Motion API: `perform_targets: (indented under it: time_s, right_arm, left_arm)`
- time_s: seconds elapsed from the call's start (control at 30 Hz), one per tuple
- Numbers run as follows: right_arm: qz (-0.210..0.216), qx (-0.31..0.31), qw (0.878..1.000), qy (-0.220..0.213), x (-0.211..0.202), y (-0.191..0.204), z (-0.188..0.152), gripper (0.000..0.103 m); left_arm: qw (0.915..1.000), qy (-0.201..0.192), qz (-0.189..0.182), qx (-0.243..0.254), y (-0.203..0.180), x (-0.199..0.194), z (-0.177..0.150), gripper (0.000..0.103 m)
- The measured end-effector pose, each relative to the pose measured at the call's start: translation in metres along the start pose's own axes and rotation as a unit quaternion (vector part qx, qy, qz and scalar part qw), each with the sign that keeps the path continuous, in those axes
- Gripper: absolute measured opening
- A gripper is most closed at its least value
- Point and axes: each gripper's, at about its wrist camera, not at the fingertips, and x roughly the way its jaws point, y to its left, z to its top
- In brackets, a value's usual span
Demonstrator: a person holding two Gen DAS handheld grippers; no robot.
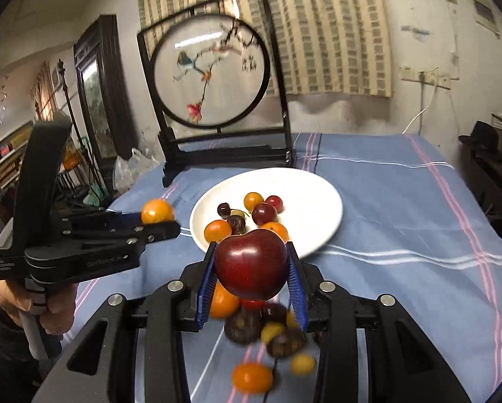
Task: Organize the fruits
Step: 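Carry the dark red tomato toward the plate with the right tool while the left tool grasps an orange tomato, then open both tools over the white plate to drop the tomatoes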
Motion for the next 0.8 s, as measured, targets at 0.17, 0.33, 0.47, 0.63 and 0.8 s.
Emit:
perform_targets:
  time_s: [0.17,0.33,0.47,0.63,0.8]
  right_arm:
    - [-0.01,-0.019,0.998,0.066,0.068,0.007,0.011,0.039]
    - [0.001,-0.017,0.992,0.121,0.115,0.012,0.006,0.039]
    - [-0.002,-0.013,0.99,0.141,0.136,0.017,0.004,0.05]
    - [0.008,0.023,0.993,0.116,0.117,0.012,0.003,0.063]
    - [0.015,0.057,0.993,0.098,0.084,-0.002,-0.003,0.068]
  left_arm:
    - [0.9987,0.043,0.012,-0.027,0.016,0.051,0.013,0.036]
    - [0.9973,0.061,0.02,-0.035,0.025,0.086,0.018,0.036]
    - [0.997,0.057,0.025,-0.045,0.028,0.094,0.023,0.042]
    - [0.9974,0.023,0.009,-0.068,0.027,0.071,0.027,0.073]
    - [0.9984,0.006,-0.001,-0.056,0.017,0.041,0.014,0.084]
